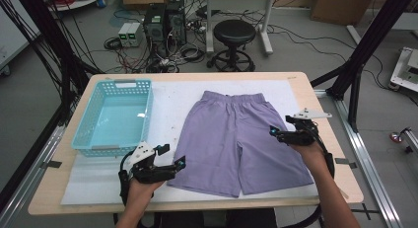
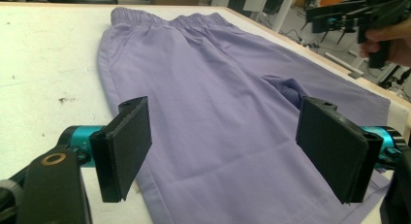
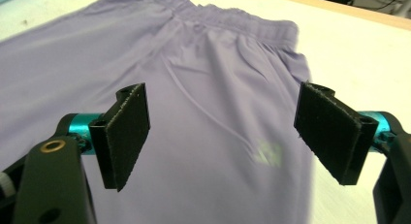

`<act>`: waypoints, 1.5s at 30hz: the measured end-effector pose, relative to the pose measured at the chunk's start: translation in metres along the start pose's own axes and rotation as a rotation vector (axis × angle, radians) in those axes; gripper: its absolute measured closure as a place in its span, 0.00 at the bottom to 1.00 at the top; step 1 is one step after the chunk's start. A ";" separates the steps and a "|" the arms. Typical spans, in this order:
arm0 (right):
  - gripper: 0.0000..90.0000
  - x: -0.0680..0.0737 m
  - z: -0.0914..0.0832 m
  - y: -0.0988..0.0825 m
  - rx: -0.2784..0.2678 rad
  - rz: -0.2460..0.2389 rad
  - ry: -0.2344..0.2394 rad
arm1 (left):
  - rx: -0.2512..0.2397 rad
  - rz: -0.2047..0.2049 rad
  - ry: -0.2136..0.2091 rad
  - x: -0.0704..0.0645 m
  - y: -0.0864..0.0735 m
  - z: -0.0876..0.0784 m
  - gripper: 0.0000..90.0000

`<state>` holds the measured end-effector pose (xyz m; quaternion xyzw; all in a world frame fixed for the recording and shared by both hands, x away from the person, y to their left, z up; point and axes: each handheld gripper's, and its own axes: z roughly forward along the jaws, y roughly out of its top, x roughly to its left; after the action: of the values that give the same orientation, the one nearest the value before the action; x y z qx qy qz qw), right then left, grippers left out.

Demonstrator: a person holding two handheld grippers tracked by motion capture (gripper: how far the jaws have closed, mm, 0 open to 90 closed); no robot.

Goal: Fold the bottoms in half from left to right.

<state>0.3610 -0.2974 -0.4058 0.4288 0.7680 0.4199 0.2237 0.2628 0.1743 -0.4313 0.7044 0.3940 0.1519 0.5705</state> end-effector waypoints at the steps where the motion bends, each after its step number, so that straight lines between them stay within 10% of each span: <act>1: 0.23 -0.001 -0.006 -0.004 -0.006 0.004 -0.002 | 0.004 -0.001 0.002 0.000 0.000 0.000 0.23; 20: 0.23 0.000 -0.028 -0.027 -0.017 0.013 -0.005 | 0.158 -0.014 0.102 -0.006 -0.017 -0.002 0.37; 45: 0.23 0.013 -0.024 -0.025 -0.025 0.008 0.050 | 0.313 0.123 0.255 -0.029 -0.042 -0.010 0.89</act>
<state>0.3259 -0.3042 -0.4133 0.4187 0.7663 0.4407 0.2081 0.2211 0.1616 -0.4600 0.7822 0.4380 0.2113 0.3894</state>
